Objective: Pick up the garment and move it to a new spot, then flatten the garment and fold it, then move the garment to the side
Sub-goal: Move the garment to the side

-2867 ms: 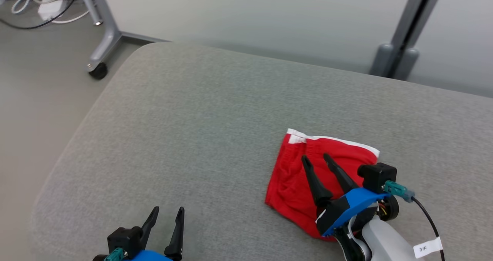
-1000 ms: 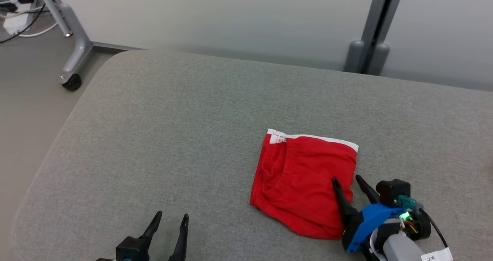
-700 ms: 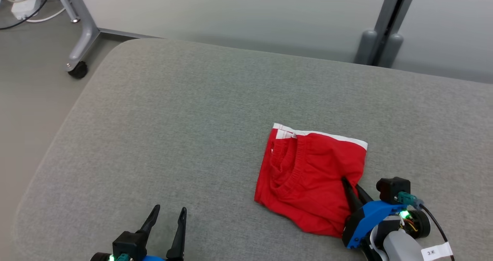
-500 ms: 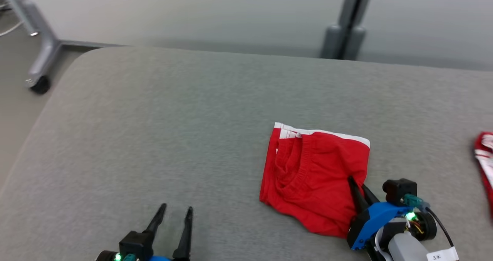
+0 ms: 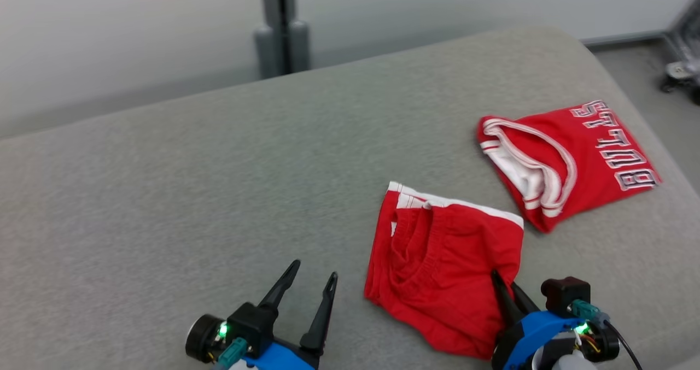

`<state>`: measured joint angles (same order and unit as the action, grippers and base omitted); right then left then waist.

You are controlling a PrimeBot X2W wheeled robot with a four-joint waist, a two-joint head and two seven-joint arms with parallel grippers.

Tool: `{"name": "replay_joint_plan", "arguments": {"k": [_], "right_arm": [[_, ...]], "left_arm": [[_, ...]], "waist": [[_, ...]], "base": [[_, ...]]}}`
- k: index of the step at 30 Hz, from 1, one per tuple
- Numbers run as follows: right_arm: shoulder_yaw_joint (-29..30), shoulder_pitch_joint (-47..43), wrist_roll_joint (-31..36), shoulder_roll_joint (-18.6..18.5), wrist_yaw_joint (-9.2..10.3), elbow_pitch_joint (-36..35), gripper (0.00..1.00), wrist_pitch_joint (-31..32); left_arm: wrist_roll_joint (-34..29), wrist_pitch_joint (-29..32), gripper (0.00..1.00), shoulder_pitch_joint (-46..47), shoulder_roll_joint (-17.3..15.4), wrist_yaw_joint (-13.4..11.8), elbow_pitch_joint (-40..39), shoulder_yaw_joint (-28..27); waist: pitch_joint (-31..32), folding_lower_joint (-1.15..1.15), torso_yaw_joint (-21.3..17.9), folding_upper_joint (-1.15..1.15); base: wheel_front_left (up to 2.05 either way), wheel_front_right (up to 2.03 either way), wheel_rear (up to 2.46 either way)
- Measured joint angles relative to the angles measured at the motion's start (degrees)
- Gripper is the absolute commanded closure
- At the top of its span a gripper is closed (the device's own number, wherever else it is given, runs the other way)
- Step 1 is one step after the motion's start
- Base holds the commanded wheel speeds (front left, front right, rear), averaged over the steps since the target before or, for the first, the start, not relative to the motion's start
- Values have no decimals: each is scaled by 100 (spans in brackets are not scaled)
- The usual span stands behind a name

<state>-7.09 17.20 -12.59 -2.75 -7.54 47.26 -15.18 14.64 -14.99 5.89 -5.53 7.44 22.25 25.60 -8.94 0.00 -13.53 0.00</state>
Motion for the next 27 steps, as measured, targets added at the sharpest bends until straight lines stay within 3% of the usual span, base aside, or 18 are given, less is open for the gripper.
{"name": "replay_joint_plan", "arguments": {"k": [5,10,19,27], "right_arm": [[-13,-165,14,-5,3,-180,100,7],[-1,-204,132,-12,3,-313,100,7],[-224,399,1029,-11,4,-918,100,81],[-79,1181,2148,-56,4,-1970,100,1227]], "left_arm": [[120,0,0,57,-97,0,-31,313],[190,0,0,92,-202,0,-46,482],[250,0,0,-25,-369,0,-38,509],[297,0,0,-29,-466,0,-55,482]], "waist": [[-1,0,-563,0],[-35,0,-821,0],[-175,0,-842,0],[-323,0,-633,0]], "base": [[0,0,0],[0,0,0],[0,0,0],[0,0,0]]}}
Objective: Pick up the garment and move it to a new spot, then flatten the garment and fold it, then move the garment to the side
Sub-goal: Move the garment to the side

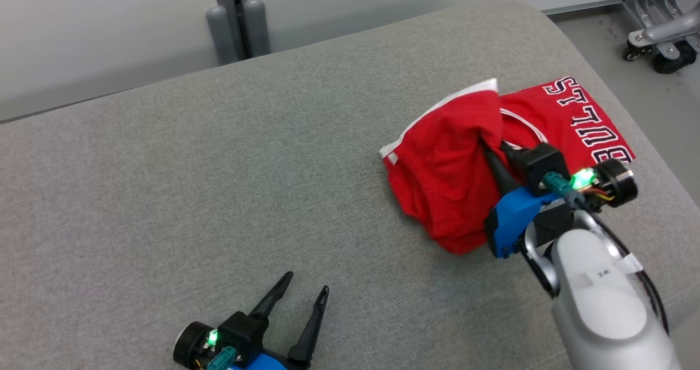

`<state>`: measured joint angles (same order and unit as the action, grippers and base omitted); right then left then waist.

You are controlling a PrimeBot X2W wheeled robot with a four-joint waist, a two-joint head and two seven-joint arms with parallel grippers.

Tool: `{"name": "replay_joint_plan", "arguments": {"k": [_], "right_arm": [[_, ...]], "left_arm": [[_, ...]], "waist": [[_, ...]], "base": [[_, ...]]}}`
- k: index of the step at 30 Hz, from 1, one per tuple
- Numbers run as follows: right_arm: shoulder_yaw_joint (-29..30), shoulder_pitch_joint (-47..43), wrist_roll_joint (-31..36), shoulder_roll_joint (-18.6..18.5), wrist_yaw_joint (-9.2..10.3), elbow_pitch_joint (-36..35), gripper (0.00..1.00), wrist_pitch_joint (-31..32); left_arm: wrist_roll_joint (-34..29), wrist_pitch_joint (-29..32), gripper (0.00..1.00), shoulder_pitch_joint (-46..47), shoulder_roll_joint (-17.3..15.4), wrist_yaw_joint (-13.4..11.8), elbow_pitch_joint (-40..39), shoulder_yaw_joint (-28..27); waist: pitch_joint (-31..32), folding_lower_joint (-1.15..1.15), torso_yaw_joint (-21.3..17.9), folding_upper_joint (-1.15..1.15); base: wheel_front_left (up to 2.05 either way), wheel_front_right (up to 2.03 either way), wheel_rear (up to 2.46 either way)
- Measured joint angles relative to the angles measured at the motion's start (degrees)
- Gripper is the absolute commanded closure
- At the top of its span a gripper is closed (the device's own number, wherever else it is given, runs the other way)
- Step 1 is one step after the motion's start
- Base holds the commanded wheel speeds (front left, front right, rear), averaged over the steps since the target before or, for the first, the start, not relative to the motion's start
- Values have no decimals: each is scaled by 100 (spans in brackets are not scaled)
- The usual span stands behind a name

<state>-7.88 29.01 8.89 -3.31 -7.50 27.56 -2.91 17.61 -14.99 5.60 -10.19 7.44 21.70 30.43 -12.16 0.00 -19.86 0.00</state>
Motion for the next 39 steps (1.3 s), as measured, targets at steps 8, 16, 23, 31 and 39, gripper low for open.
{"name": "replay_joint_plan", "arguments": {"k": [8,16,23,31,39], "right_arm": [[724,397,661,-861,0,33,100,911],[2208,466,1521,-956,-1,-114,0,1246],[3071,487,2083,-219,-1,-480,0,494],[2373,421,1077,19,0,-33,0,-800],[1137,-311,-812,42,0,564,0,-1200]], "left_arm": [[51,0,0,162,-131,0,-107,-5],[93,0,0,286,-328,0,-149,-91],[89,0,0,335,-349,0,-162,-291],[46,0,0,338,-289,0,-126,-835],[-78,0,0,293,-120,1,-30,-1517]], "waist": [[-217,0,312,0],[-497,0,589,0],[-546,0,693,0],[-391,0,815,0],[-158,0,1101,0]], "base": [[0,0,0],[0,0,0],[0,0,0],[0,0,0],[0,0,0]]}}
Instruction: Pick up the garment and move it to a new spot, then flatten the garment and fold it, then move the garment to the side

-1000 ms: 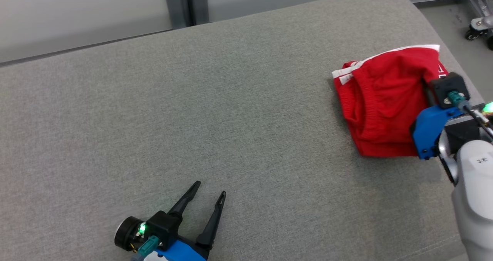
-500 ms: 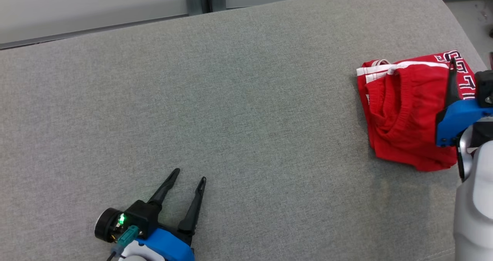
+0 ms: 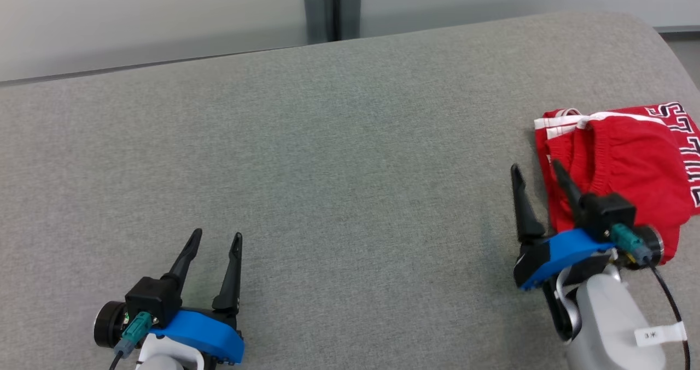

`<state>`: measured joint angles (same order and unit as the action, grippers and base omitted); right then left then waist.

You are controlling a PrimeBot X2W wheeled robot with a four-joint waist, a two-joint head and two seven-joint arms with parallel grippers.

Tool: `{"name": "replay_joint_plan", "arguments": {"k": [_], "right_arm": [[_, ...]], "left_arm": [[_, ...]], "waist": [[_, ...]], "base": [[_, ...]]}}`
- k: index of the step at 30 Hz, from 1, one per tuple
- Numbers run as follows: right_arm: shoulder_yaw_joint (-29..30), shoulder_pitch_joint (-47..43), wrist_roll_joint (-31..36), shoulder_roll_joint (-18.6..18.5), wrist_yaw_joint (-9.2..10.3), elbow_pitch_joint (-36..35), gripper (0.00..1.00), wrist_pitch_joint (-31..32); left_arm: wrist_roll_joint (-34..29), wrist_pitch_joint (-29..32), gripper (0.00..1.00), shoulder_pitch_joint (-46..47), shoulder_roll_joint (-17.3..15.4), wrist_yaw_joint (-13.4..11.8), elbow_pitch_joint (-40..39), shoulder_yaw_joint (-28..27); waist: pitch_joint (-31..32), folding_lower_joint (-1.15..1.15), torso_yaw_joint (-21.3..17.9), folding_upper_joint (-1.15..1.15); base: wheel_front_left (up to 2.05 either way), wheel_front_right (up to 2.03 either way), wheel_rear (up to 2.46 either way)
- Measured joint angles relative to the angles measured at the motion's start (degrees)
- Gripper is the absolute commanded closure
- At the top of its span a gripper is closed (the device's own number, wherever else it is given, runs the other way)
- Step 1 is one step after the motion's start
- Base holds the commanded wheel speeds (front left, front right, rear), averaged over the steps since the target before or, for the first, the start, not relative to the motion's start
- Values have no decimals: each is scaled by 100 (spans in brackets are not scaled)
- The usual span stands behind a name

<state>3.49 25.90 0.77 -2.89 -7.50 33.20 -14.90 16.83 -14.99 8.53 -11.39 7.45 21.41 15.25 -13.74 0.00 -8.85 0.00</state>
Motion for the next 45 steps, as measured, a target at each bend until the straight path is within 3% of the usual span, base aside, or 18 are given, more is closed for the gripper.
{"name": "replay_joint_plan", "arguments": {"k": [7,16,40,41,45], "right_arm": [[-510,-865,-883,8,0,-268,0,-8],[-498,-1265,-1005,7,0,-397,0,-8],[-399,-1824,-1315,4,1,-309,0,-8],[-398,-1830,-1314,3,1,-325,100,-8],[-391,-1898,-1347,32,1,-157,100,41]], "left_arm": [[-241,0,0,-170,274,-1,167,-662],[-533,0,0,-397,500,0,355,-1248],[-466,0,0,-1098,809,-1,275,-1524],[-425,0,100,-1115,812,-1,277,-1516],[-389,45,100,-1205,835,-1,454,-1494]], "waist": [[241,0,364,0],[530,0,706,0],[1504,1,892,0],[1518,1,895,0],[1520,0,893,0]], "base": [[0,0,0],[0,0,0],[0,0,0],[0,0,0],[0,0,0]]}}
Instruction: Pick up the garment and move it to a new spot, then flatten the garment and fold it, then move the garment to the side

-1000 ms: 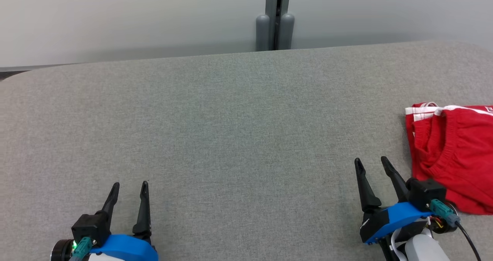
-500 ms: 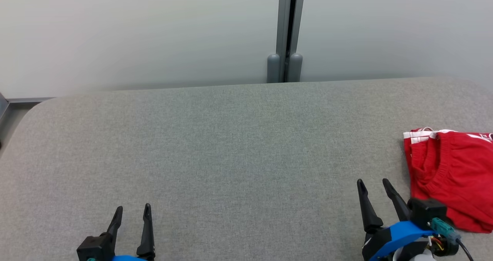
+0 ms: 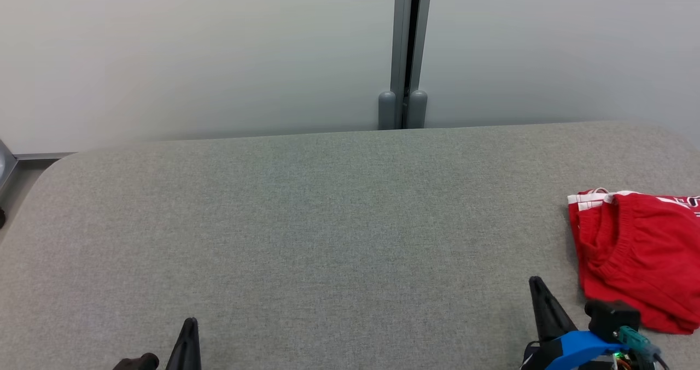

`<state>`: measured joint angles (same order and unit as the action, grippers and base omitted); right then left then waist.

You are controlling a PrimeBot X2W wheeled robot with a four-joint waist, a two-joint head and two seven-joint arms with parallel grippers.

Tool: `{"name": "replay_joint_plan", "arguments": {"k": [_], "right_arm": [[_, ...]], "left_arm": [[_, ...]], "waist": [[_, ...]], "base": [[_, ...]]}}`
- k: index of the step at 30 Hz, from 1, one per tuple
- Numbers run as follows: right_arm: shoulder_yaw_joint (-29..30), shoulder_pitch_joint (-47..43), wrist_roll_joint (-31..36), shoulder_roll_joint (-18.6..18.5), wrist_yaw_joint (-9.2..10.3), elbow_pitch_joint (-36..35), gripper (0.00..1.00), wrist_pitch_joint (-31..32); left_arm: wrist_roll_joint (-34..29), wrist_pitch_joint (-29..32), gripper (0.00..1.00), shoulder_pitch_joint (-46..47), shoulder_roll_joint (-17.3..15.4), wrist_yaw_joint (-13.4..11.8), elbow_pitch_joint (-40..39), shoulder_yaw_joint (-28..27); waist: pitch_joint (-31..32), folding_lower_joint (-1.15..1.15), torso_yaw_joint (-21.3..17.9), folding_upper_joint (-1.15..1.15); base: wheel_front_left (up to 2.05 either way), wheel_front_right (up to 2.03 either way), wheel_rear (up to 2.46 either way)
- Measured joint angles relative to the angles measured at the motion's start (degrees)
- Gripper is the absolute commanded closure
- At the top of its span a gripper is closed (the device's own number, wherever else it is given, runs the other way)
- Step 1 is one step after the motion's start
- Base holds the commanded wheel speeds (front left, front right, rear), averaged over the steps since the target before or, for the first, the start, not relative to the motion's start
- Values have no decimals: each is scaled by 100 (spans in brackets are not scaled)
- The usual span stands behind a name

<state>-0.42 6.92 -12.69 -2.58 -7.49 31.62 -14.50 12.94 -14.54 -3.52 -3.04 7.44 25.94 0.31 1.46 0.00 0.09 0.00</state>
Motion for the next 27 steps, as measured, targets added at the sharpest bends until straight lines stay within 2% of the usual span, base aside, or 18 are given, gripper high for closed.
{"name": "replay_joint_plan", "arguments": {"k": [27], "right_arm": [[221,-30,-2606,5,0,-539,100,680]], "left_arm": [[2599,693,100,202,5,0,-366,-202]], "waist": [[-36,-1,-2,0]], "base": [[0,0,0]]}}
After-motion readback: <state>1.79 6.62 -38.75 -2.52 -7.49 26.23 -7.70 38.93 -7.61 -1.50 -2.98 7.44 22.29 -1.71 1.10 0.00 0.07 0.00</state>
